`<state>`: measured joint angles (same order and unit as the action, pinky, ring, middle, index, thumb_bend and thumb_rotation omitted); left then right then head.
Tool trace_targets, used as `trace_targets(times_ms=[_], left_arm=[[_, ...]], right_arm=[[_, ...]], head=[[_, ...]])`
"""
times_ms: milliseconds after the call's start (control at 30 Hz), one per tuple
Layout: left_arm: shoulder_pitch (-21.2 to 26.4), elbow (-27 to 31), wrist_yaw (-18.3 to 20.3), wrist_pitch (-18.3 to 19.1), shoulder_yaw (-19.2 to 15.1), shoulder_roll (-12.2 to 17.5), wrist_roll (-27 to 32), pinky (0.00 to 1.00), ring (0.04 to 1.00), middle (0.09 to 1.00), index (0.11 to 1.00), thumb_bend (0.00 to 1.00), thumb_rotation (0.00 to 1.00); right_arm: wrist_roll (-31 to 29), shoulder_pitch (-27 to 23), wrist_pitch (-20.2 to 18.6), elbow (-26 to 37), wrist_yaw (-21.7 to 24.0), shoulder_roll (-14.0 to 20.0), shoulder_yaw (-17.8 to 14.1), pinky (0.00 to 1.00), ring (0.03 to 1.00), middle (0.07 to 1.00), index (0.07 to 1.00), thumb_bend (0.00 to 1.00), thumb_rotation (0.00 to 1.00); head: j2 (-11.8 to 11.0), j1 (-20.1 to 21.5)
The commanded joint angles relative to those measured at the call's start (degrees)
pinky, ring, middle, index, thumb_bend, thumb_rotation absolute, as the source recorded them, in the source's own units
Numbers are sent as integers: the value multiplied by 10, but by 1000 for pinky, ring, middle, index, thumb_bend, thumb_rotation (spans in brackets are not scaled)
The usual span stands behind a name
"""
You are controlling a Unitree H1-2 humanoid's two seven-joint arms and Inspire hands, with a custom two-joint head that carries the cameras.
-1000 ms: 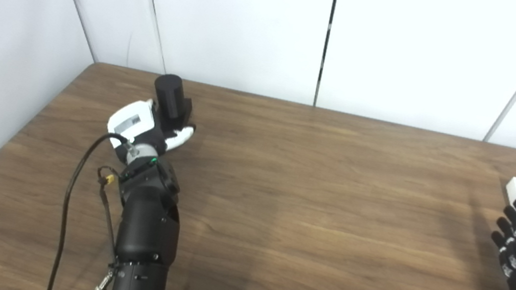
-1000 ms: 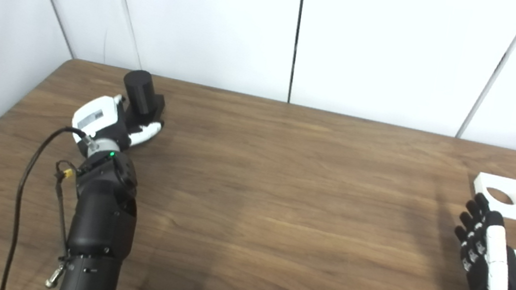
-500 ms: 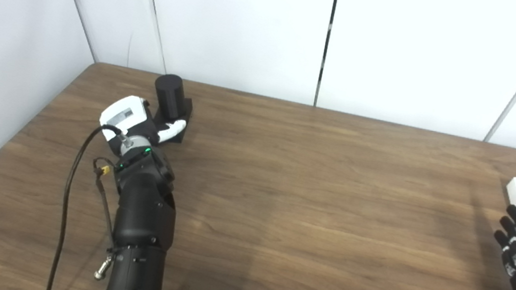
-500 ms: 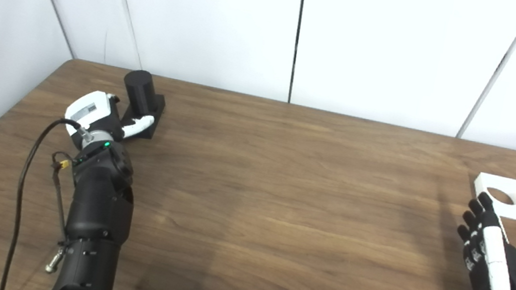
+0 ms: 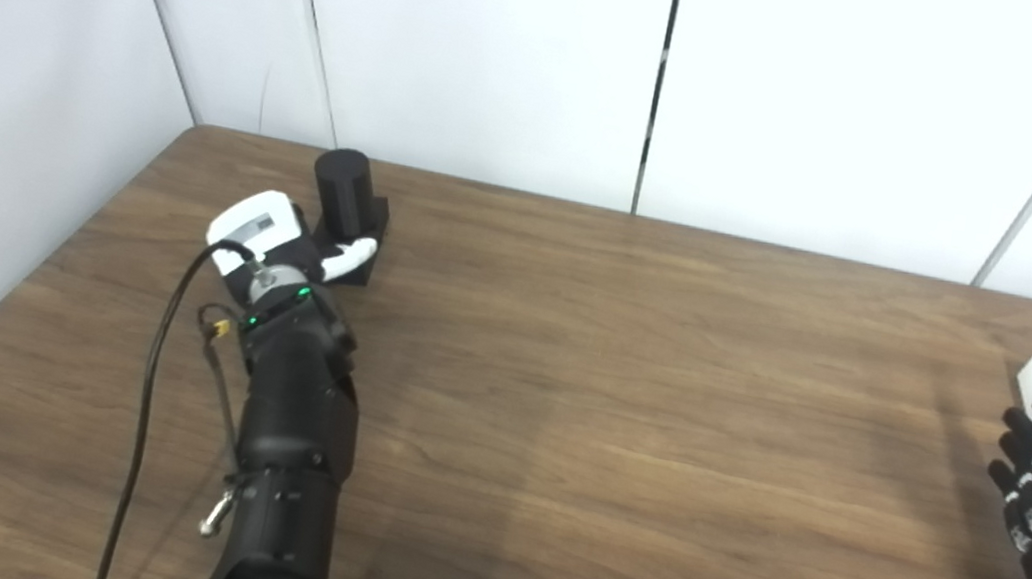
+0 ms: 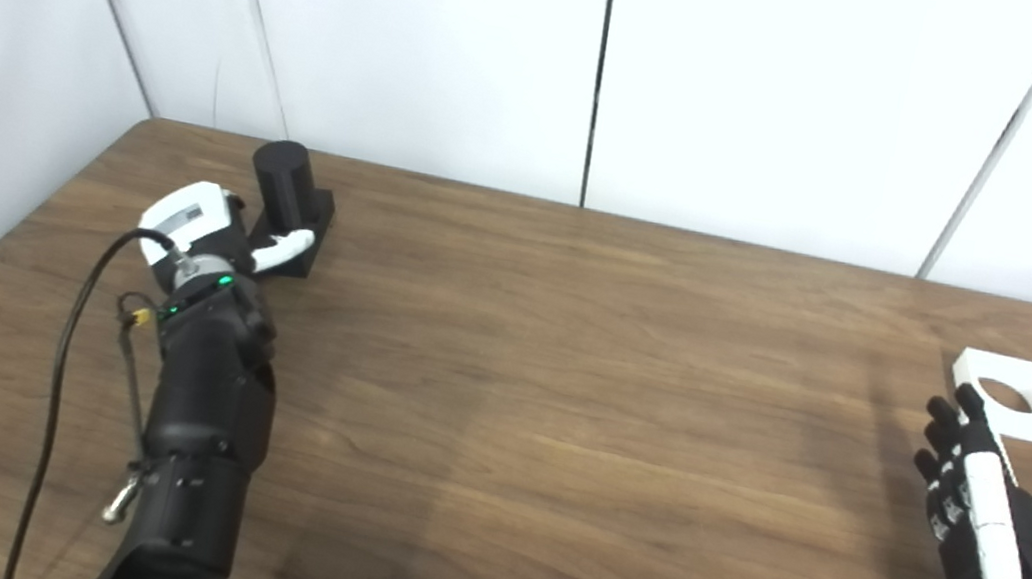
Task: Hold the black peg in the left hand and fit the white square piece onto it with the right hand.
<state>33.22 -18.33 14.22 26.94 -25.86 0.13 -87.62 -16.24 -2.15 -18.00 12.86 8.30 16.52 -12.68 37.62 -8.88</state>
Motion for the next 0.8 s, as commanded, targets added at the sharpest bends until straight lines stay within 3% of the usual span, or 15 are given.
trace_targets(times_ms=[0,333,433,600,767], left_arm=[[37,-4,-11,0,-3,6,-18,907,938,948,933,782,751],[59,-51,-6,0,-8,7,-40,955,983,992,977,789,718],[64,-68,4,0,-6,11,-50,912,971,970,960,790,718],[60,-67,19,0,-9,14,-42,978,1000,997,967,753,651],[52,-67,3,0,-13,17,-19,1000,1000,1000,951,732,547]], right_arm=[[-1,-14,12,23,-3,3,-3,1000,1000,971,1000,623,816],[8,-8,15,30,-2,5,1,1000,1000,961,1000,633,812],[4,-7,12,32,0,7,0,1000,1000,963,1000,644,797],[2,-4,13,33,-1,7,-3,1000,1000,967,1000,645,799],[-2,-3,18,27,3,9,-6,1000,1000,960,1000,641,795]], head=[[0,0],[1,6],[2,8],[2,7],[2,6]])
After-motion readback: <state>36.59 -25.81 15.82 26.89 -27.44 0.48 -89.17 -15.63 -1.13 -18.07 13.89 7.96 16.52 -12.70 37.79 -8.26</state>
